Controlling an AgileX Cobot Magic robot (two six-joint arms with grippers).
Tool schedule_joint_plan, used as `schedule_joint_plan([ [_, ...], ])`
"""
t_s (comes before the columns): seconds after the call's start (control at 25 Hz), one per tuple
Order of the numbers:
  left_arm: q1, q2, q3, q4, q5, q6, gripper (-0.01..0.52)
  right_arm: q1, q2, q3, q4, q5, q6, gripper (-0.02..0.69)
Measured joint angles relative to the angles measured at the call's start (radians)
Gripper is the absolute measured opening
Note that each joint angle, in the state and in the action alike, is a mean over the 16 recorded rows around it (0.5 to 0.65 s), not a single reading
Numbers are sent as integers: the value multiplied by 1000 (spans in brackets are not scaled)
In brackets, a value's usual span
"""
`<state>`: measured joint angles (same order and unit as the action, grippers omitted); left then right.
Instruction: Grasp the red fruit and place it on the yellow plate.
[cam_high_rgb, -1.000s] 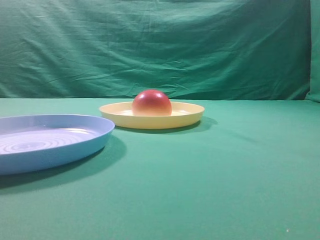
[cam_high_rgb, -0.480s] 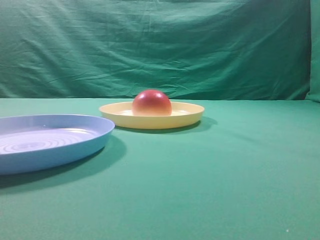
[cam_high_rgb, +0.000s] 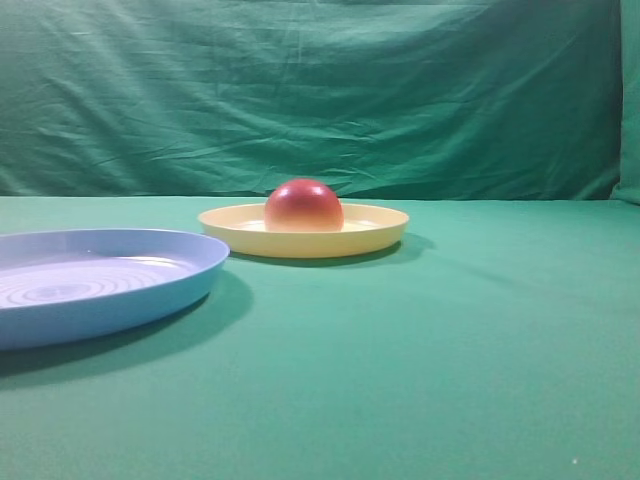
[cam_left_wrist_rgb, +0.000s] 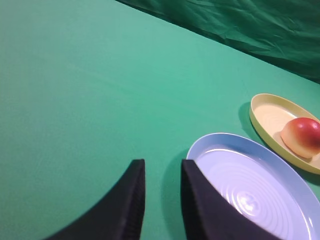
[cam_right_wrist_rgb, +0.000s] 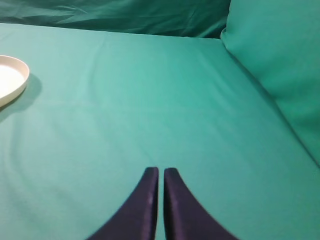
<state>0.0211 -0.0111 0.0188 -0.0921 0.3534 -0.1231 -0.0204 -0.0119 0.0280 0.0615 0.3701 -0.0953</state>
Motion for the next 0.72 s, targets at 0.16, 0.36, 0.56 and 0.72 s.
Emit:
schedule_joint_plan([
  [0.16, 0, 0, 0, 0, 0, 0, 157, 0, 0, 0, 1, 0, 0, 0],
  [0.36, 0, 0, 0, 0, 0, 0, 157, 0, 0, 0, 1, 0, 0, 0],
  [0.56, 0, 0, 0, 0, 0, 0, 157, 0, 0, 0, 1, 0, 0, 0],
  [0.72, 0, 0, 0, 0, 0, 0, 157, 0, 0, 0, 1, 0, 0, 0],
])
